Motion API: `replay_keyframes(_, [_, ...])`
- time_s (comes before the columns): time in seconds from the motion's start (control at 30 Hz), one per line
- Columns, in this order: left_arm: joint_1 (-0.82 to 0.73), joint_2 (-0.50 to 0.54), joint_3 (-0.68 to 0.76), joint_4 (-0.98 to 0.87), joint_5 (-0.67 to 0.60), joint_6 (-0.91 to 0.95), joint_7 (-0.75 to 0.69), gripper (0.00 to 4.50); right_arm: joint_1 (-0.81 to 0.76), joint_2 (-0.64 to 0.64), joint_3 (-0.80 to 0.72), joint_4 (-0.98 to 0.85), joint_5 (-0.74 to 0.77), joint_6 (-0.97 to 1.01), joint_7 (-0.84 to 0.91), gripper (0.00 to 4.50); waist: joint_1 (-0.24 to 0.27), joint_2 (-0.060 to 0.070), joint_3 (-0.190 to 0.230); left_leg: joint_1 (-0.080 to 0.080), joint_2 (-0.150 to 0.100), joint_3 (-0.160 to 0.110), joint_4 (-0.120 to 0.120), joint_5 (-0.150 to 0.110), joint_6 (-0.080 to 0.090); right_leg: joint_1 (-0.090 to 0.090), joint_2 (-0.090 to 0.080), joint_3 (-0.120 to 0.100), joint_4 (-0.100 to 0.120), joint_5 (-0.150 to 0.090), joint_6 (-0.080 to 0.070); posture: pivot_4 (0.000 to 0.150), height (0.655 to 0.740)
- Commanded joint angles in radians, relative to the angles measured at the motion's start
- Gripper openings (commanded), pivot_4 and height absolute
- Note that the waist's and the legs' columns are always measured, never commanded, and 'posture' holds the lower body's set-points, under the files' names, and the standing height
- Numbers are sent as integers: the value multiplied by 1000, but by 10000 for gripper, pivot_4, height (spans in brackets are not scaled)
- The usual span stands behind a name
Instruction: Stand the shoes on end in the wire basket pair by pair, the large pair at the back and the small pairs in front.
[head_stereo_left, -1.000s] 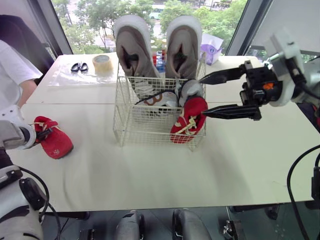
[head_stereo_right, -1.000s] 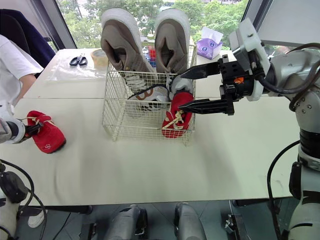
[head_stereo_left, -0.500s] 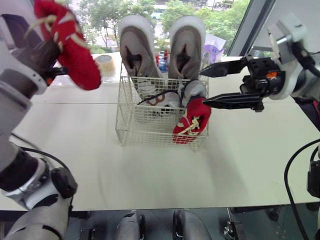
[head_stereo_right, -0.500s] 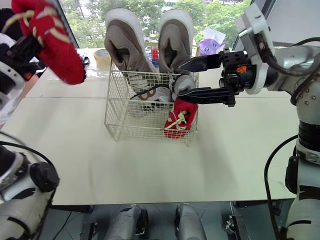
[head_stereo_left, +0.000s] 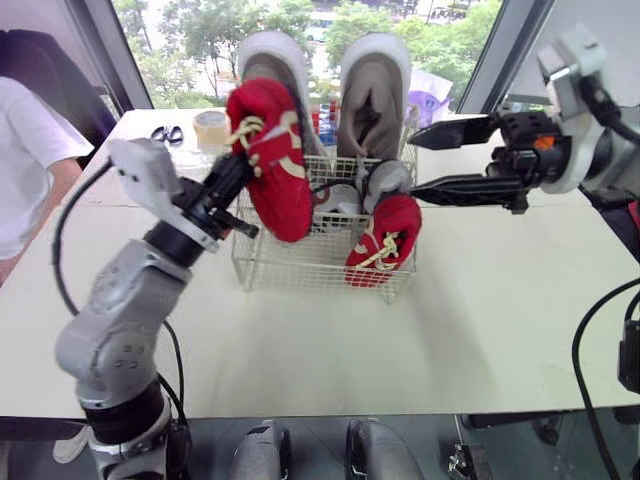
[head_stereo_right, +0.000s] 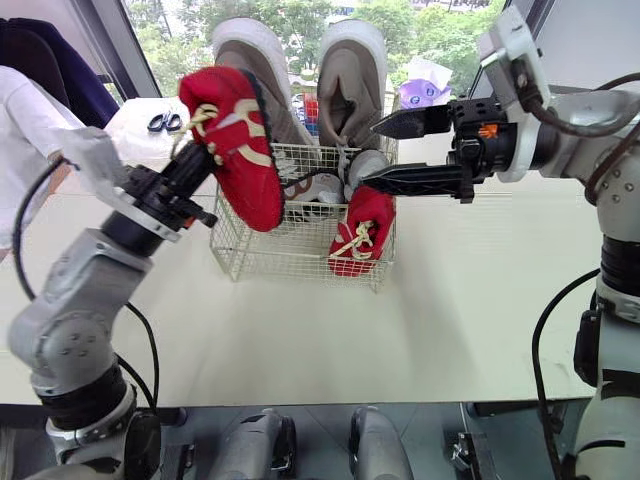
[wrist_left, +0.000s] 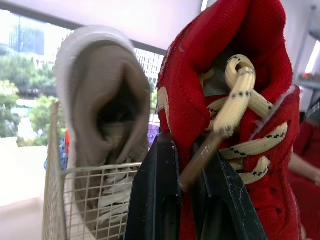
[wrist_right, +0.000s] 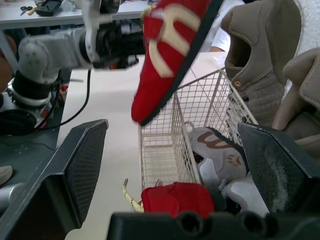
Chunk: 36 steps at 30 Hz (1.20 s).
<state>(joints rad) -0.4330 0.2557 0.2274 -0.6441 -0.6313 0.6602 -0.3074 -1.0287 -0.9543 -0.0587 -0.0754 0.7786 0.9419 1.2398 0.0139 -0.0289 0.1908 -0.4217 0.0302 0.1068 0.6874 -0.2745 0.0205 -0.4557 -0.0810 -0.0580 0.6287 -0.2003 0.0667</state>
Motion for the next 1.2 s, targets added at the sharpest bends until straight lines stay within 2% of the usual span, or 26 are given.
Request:
replay_keyframes(0.03, [31,19,-80,9,120,-146,-26,489,-17,-26,-34,-18,6,9,-9,45000,-1,0,0,0,0,0,0,0,0,0,0,0,0,0,0,1500,7400])
replay_keyframes(0.17, [112,67,-175,72,320,-322,-30,489,8,-43,-63,-60,37,53,-36,45000,-2,0,0,0,1,0,0,0,1,-1,0,0,0,0,0,1500,7400])
replay_keyframes(0.33, [158,64,-164,129,360,-414,-26,489,126,-89,-126,-196,130,175,-80,45000,0,1,-1,1,1,0,0,0,1,0,0,0,0,0,0,1500,7400])
replay_keyframes(0.53, [173,40,-167,152,411,-458,28,489,383,-69,-329,-356,305,335,-268,45000,-1,1,-2,2,1,-1,0,-1,1,2,-1,-1,0,0,0,1500,7400])
replay_keyframes(0.7, [140,41,-174,160,464,-466,58,489,577,-39,-506,-378,408,362,-366,45000,0,2,-2,12,2,-2,-1,-1,1,13,1,-1,-2,-2,-3,1500,7400])
replay_keyframes(0.83, [164,51,-189,108,484,-436,58,489,720,-56,-590,-416,464,373,-400,45000,-1,2,-2,13,2,-2,-1,-1,2,14,1,-1,-3,-2,-3,1500,7400])
replay_keyframes(1.0, [214,44,-205,-3,518,-360,102,489,791,-51,-642,-442,568,359,-481,45000,-2,3,-3,14,2,-2,-2,-2,2,14,2,0,-4,-2,-3,1500,7400])
replay_keyframes(1.2, [249,25,-222,-28,665,-364,198,489,864,-54,-646,-438,616,319,-526,45000,2,3,-3,13,2,-2,-2,-1,2,15,2,0,-8,-3,-3,1500,7400])
